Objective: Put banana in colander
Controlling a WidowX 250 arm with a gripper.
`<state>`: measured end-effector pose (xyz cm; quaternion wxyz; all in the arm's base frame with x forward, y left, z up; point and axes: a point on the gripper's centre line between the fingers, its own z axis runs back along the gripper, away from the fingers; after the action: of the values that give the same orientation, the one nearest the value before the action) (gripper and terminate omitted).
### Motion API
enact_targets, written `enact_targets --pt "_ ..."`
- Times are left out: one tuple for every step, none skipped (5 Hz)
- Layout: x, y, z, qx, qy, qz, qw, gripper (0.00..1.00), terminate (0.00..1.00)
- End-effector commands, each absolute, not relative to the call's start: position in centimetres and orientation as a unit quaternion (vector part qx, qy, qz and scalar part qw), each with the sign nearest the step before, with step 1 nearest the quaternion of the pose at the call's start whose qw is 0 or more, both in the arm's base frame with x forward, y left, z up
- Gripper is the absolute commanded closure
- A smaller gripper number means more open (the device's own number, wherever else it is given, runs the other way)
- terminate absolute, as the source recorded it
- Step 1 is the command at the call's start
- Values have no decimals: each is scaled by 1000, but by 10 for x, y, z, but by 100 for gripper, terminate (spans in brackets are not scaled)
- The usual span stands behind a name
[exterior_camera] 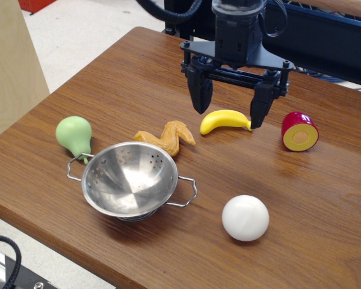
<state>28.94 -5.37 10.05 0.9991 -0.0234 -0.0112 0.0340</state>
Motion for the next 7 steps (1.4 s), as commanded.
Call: enact_targets --pt "289 -54 100 -23 -11 34 999 0 0" --pt "309 -32 93 -36 -41 -12 998 0 0" --pt "331 -22 80 -27 -66 -54 996 0 0" --pt "353 -17 73 11 -89 -112 990 0 0" --pt "371 -20 62 11 -97 -158 983 0 0" --pt "371 -32 55 18 -96 -202 974 0 0" --pt "377 -31 45 28 -99 -208 973 0 0"
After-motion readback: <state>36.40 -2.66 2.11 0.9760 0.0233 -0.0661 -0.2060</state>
